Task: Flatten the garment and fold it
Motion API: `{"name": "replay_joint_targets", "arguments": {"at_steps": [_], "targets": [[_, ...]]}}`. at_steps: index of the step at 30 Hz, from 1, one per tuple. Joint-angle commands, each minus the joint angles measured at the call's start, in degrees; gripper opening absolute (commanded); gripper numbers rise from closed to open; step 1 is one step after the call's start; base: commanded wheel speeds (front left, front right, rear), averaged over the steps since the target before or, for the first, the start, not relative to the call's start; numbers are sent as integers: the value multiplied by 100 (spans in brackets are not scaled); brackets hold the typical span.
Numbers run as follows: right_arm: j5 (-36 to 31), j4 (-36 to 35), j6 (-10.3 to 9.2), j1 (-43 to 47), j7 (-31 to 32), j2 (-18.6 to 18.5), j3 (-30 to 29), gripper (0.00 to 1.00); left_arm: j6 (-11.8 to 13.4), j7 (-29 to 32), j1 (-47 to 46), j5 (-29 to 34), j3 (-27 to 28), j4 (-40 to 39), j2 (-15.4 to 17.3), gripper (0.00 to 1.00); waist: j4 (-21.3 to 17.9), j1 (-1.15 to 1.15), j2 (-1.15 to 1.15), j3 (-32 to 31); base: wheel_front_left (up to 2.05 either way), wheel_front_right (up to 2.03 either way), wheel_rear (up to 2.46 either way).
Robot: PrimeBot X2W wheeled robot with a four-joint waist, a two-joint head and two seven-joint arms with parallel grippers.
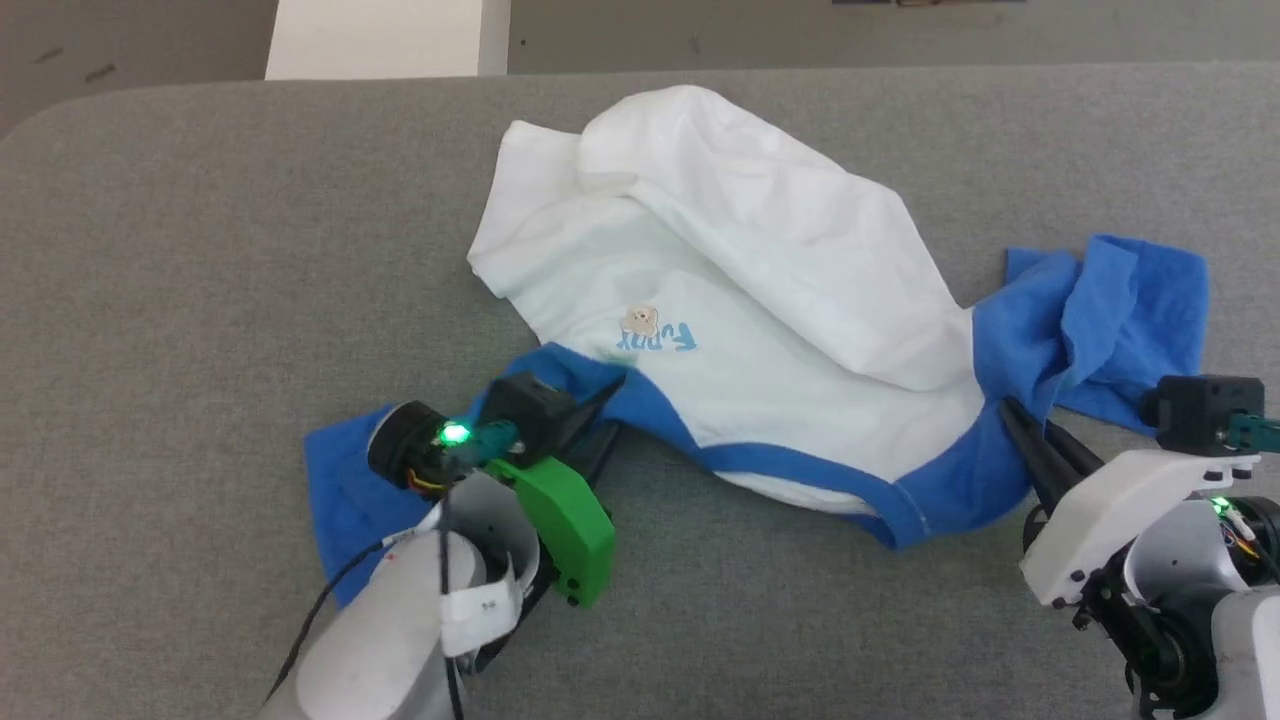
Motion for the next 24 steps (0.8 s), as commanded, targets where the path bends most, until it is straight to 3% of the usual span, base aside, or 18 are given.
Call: {"name": "replay_joint_targets", "arguments": {"at_steps": [1,10,24], "targets": [[56,-40,-9,52,-71,29,-34,0,39,-134,94,-133,119,-135,-16,0,26,-1,0,-170,0,0,0],[363,-440,-9,-34,-94,116,-136,0,111,-313,232,-887,782,-1201,63,0,86,-1,0,-748,0,0,0],[220,-714,-9,-1925,362,98,-183,0,211,826,-1168,-1358,1240,-1567,287,0,-86,-1,0,-1442,0,0,0]]}}
